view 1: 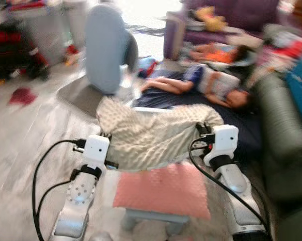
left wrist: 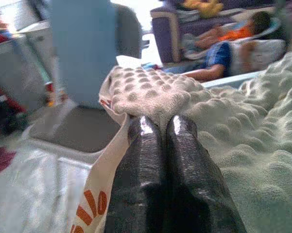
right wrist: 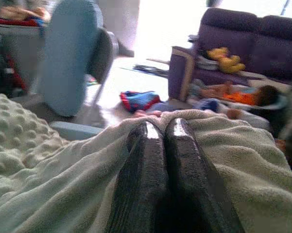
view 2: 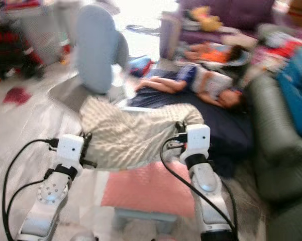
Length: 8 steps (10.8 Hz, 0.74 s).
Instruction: Move the pillow to the sofa
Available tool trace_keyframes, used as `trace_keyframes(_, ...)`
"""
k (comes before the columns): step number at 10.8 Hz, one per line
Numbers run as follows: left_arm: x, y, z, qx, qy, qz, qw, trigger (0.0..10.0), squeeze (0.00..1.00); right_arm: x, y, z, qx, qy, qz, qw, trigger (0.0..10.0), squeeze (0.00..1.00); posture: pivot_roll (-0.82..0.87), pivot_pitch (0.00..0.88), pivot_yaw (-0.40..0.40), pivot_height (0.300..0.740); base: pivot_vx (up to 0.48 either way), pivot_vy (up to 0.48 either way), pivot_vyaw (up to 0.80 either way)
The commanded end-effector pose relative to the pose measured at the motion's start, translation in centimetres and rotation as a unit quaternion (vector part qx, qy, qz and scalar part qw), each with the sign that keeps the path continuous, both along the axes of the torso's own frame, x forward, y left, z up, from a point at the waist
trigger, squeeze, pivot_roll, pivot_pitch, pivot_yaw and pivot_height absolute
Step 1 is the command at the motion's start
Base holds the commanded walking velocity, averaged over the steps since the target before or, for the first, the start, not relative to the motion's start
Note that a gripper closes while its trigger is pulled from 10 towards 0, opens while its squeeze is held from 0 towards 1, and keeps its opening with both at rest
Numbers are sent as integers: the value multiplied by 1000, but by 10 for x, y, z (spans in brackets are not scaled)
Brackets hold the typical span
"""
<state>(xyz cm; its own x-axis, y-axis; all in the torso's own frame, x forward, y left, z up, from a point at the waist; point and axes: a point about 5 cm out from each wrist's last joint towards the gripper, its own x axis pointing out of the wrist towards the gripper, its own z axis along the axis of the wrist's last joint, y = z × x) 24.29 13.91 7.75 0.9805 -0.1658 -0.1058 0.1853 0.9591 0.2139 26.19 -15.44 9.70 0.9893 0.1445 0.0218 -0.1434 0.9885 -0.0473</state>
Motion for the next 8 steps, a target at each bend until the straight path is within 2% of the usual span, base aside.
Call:
trace_keyframes(1,1,-5,2,-7,1,-11,1000,10000,0,2,-6,7,-4,-12,-9,1000,10000,0,16,0,-79,740,-247,0,-800)
trace_keyframes(2,1,-6,2,-8,1,-14,1000,10000,0,2,-7,7,-6,-11,-9,1000,10000,0,14,0,-80,740,-244,0,-513)
trace_keyframes(8,3,-8,0,-9,13,-19,1000,10000,0,5,-7,5,-16,-6,-5,1000,10000,0,12,0,-83,740,-247,0,0)
